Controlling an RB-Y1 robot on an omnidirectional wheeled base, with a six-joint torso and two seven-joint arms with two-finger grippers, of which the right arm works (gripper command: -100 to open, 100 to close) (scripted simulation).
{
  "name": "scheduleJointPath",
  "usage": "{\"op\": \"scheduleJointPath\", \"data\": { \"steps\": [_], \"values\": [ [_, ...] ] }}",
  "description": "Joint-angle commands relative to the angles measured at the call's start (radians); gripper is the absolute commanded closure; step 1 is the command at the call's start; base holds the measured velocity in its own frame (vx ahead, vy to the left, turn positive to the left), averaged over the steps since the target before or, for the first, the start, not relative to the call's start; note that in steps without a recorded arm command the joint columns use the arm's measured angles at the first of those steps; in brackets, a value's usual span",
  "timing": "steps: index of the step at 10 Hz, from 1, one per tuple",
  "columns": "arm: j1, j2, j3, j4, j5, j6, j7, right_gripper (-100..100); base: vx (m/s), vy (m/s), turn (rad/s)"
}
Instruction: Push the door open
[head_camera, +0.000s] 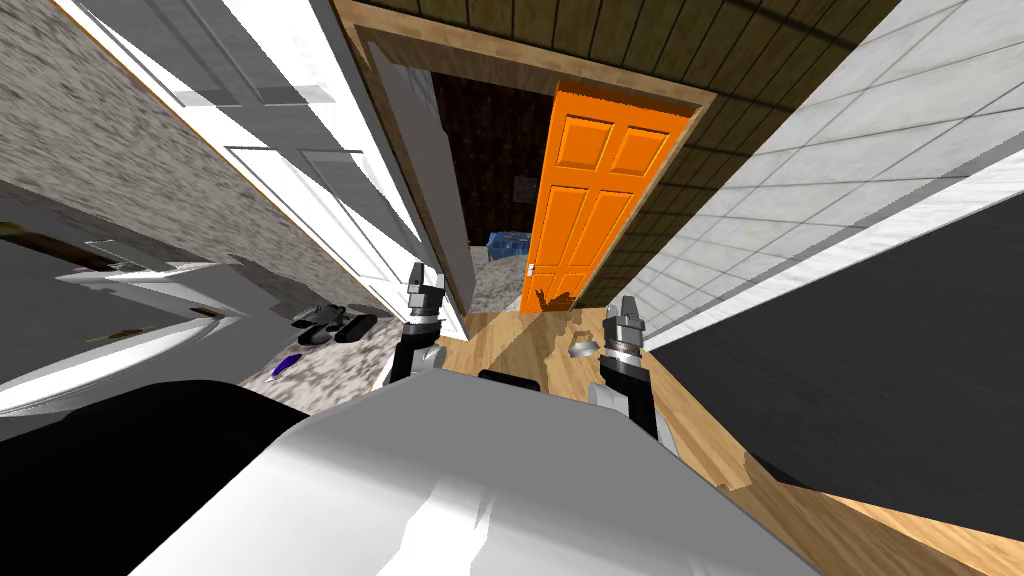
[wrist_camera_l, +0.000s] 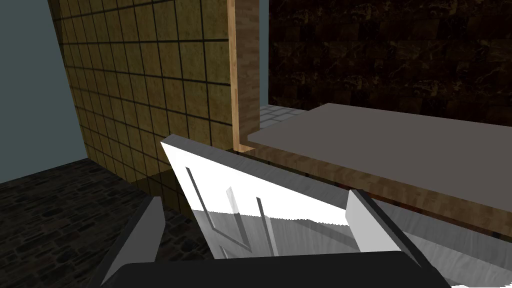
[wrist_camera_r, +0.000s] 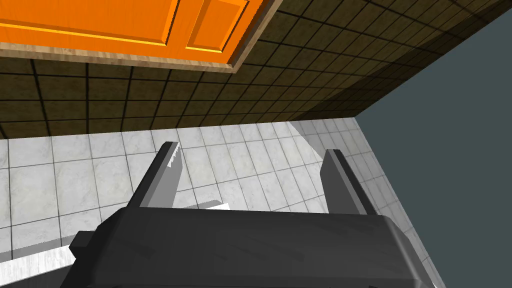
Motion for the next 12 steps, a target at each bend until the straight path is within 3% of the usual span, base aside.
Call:
{"op": "scheduleJointPath", "data": {
  "steps": [1,6,12],
  "values": [
    [-0.011,-0.007,0.005,0.031,0.005,-0.009,-0.006,-100,0.135,0.013,-0.047],
    [-0.047,-0.026,0.022,0.133,0.022,-0.038,-0.026,-100,0.162,0.003,-0.013],
    [-0.087,-0.04,0.04,0.246,0.04,-0.071,-0.048,-100,0.097,0.0,-0.017]
  ]
}}
